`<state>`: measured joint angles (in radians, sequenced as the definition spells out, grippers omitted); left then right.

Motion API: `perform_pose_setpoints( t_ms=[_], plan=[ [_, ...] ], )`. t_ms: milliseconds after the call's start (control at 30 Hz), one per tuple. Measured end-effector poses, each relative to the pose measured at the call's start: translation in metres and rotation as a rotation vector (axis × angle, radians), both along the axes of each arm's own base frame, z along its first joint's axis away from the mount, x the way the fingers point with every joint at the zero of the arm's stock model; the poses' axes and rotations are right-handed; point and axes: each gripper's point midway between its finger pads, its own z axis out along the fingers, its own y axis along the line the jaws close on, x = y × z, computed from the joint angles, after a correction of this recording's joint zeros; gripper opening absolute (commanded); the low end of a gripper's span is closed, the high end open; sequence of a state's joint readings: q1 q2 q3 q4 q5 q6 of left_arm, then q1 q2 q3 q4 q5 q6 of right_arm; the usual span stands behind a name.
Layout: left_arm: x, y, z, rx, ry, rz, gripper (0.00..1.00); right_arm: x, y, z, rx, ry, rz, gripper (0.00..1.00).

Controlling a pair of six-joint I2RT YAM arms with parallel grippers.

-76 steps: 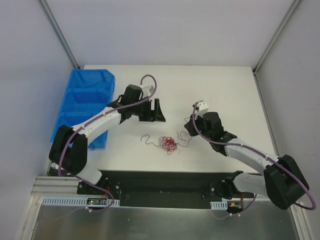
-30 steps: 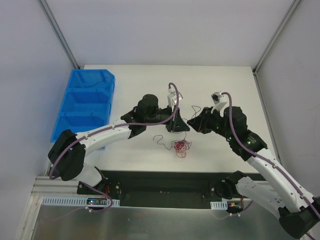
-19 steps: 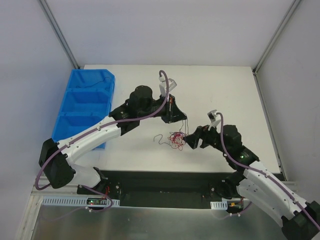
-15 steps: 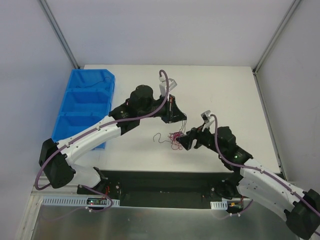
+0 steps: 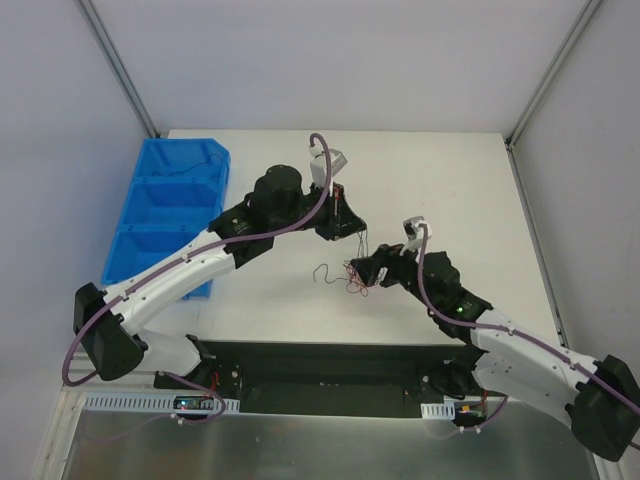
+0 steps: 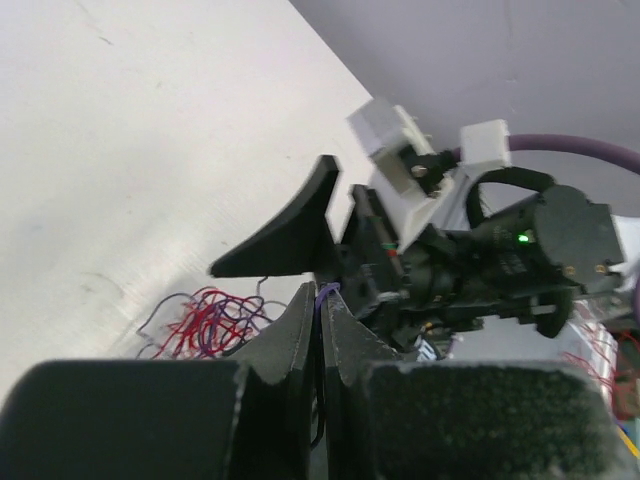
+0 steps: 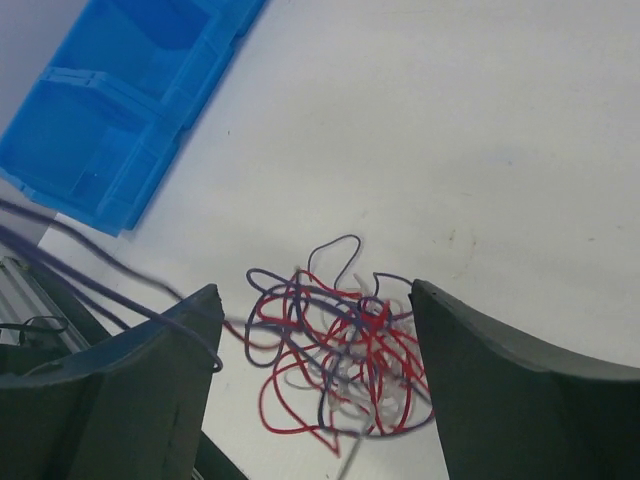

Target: Untangle the cables

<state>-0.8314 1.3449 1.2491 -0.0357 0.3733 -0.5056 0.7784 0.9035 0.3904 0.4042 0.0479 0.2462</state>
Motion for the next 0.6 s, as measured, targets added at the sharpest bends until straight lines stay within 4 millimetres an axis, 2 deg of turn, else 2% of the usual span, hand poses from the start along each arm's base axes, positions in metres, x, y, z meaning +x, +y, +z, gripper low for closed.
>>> perform_pose_setpoints(
  t_ms=[67, 133, 233, 333, 400, 500, 600],
  plan=[
    [0.004, 0.007, 0.001, 0.021, -0.032, 0.038, 0.00, -0.005, -0.010, 0.003, -0.008, -0.003, -0.015, 0.89],
    [0.009, 0.016, 0.009, 0.025, -0.085, 0.080, 0.00, -0.013, -0.023, 0.016, 0.006, -0.025, -0.035, 0.91],
    [0.012, 0.031, 0.016, 0.027, -0.153, 0.134, 0.00, -0.027, -0.047, 0.047, 0.044, -0.082, -0.068, 0.94],
    [0.022, 0.042, 0.014, 0.035, -0.174, 0.190, 0.00, -0.040, -0.068, 0.080, 0.063, -0.137, -0.086, 0.96],
    [0.034, 0.051, 0.008, 0.049, -0.169, 0.238, 0.00, -0.048, -0.076, 0.090, 0.060, -0.158, -0.082, 0.96],
    [0.047, 0.061, 0.000, 0.069, -0.152, 0.286, 0.00, -0.056, -0.080, 0.083, 0.020, -0.158, -0.058, 0.97],
    [0.047, 0.060, -0.002, 0.064, -0.135, 0.283, 0.00, -0.058, -0.071, 0.073, -0.006, -0.144, -0.004, 0.97]
  ],
)
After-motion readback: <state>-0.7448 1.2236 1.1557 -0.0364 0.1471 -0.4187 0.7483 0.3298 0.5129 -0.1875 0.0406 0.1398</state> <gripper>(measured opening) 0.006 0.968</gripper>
